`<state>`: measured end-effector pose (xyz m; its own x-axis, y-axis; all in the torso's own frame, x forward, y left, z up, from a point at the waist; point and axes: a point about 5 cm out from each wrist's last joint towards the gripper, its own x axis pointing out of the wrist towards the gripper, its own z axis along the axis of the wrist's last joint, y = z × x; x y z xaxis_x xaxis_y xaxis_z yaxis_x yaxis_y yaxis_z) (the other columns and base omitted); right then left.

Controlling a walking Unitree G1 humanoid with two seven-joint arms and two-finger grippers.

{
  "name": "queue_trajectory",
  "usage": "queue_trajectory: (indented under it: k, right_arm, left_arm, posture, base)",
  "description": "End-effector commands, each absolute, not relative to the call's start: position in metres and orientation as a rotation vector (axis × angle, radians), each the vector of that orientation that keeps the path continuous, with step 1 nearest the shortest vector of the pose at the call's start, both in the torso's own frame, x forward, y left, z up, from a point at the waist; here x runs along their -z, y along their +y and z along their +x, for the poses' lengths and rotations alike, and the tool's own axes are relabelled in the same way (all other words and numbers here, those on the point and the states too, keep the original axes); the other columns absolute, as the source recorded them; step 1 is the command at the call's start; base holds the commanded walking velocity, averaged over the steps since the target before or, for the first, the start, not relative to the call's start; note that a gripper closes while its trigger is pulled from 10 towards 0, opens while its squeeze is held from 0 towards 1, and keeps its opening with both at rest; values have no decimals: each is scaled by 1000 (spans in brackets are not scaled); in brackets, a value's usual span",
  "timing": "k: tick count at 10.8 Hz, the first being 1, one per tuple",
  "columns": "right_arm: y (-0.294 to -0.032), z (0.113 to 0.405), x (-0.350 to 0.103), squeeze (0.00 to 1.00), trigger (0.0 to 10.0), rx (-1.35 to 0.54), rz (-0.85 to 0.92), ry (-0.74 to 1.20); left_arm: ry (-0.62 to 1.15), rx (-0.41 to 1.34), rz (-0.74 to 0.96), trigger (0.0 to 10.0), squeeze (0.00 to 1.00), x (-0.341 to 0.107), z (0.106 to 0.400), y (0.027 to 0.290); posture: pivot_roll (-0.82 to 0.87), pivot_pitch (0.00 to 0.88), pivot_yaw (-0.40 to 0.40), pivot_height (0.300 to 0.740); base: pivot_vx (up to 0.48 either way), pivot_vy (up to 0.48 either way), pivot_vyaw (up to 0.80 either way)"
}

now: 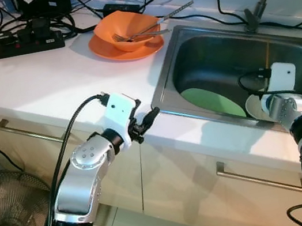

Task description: Kitchen organization

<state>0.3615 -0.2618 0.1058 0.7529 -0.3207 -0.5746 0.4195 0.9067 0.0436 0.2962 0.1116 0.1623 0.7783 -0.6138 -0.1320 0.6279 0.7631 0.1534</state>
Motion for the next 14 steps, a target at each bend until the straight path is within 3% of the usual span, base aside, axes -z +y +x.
queue_trajectory:
  k: [1, 6, 7, 11, 12, 13, 14]
  right_arm:
    - [-262, 362, -108, 0, 10000, 418, 215, 603]
    - [-243, 363, -98, 0, 10000, 369, 279, 662]
    - [-241, 364, -99, 1000, 10000, 363, 283, 660]
    - [-243, 364, -100, 1000, 10000, 366, 279, 652]
    - [-244, 368, -106, 557, 10000, 354, 238, 601]
    - [-243, 379, -126, 0, 10000, 325, 190, 440]
    - [-240, 389, -151, 0, 10000, 283, 210, 225]
  left_arm:
    - [70, 684, 204, 10000, 0, -163, 295, 109]
    - [75, 678, 207, 10000, 0, -161, 294, 110]
    - [76, 678, 207, 10000, 0, -161, 294, 110]
    - [76, 682, 203, 10000, 0, -161, 293, 108]
    - [75, 680, 201, 10000, 0, -161, 293, 107]
    - [67, 665, 195, 10000, 0, -162, 294, 107]
    - [47, 631, 182, 10000, 0, -164, 297, 107]
  posture:
    - [-30, 55, -124, 740]
    - [-21, 40, -131, 740]
    - [-20, 39, -131, 740]
    - [-24, 41, -134, 740]
    - [-24, 41, -134, 740]
    - [-27, 45, -133, 740]
    - [-29, 49, -131, 740]
  base:
    - [0, 0, 0]
    - [0, 0, 0]
    - [0, 0, 0]
    - [0, 0, 0]
    - [0, 0, 0]
    - [0, 0, 0]
    - [0, 0, 0]
